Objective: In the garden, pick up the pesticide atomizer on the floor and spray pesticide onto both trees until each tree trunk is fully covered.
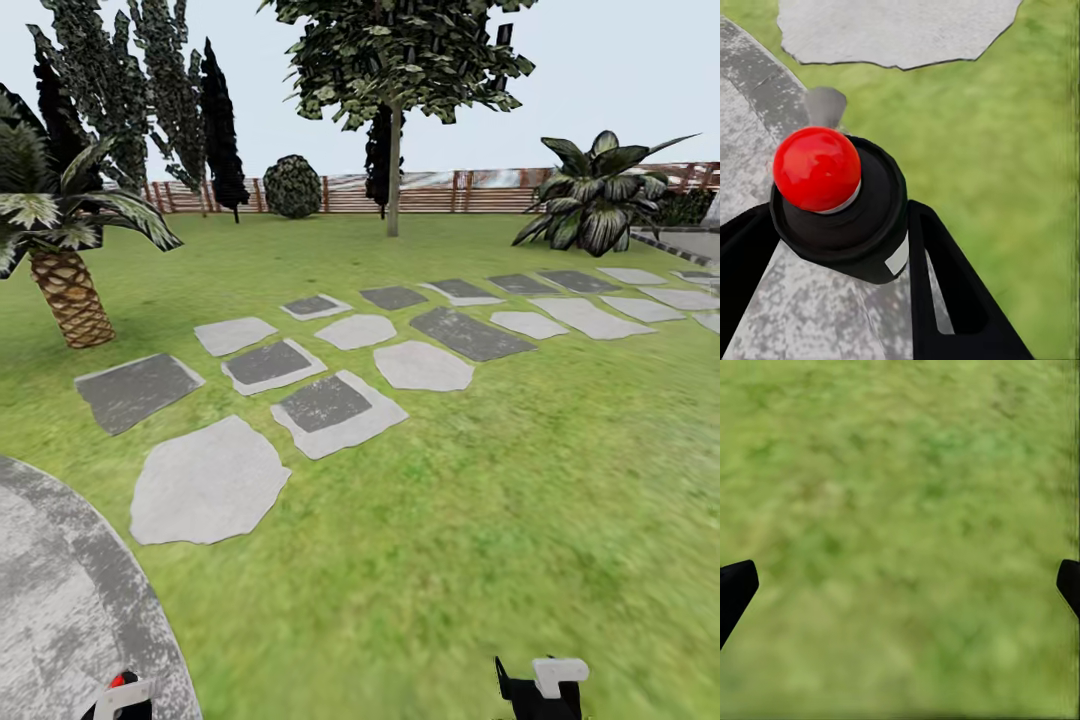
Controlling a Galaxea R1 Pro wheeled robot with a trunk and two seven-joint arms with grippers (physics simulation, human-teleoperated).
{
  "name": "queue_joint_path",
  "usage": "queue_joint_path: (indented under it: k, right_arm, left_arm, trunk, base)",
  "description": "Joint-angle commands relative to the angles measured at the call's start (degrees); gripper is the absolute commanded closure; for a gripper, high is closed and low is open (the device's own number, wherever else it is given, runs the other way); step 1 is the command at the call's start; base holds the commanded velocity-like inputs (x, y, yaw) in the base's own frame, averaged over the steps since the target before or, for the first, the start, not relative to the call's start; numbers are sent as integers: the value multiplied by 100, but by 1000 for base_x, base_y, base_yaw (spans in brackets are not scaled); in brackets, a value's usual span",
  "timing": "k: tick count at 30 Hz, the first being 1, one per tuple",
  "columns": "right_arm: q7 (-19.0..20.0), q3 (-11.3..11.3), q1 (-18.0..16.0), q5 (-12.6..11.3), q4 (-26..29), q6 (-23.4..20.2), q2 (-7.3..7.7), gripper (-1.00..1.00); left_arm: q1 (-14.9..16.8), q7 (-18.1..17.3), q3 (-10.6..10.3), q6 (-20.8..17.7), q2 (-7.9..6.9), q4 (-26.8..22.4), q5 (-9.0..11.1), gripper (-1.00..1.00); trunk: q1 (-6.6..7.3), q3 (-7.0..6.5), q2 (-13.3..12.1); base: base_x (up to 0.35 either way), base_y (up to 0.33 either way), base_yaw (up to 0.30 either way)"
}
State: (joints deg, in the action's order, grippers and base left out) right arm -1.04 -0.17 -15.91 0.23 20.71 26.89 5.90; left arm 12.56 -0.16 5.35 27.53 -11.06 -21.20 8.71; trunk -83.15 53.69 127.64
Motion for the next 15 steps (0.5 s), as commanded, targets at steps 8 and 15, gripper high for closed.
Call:
queue_joint_path:
  k: [8, 15]
  right_arm:
    - [-10, -1, -1, 3, -6, 16, -1, -100]
    - [-10, -1, -2, 3, -6, 17, -1, -100]
  left_arm:
    - [1, -1, -7, 16, -1, 1, 35, 100]
    - [1, 3, -1, 13, -1, 1, 44, 100]
  trunk:
    - [177, -184, -320]
    - [331, -351, -601]
  base:
    - [0, 0, -236]
    - [0, 0, -233]
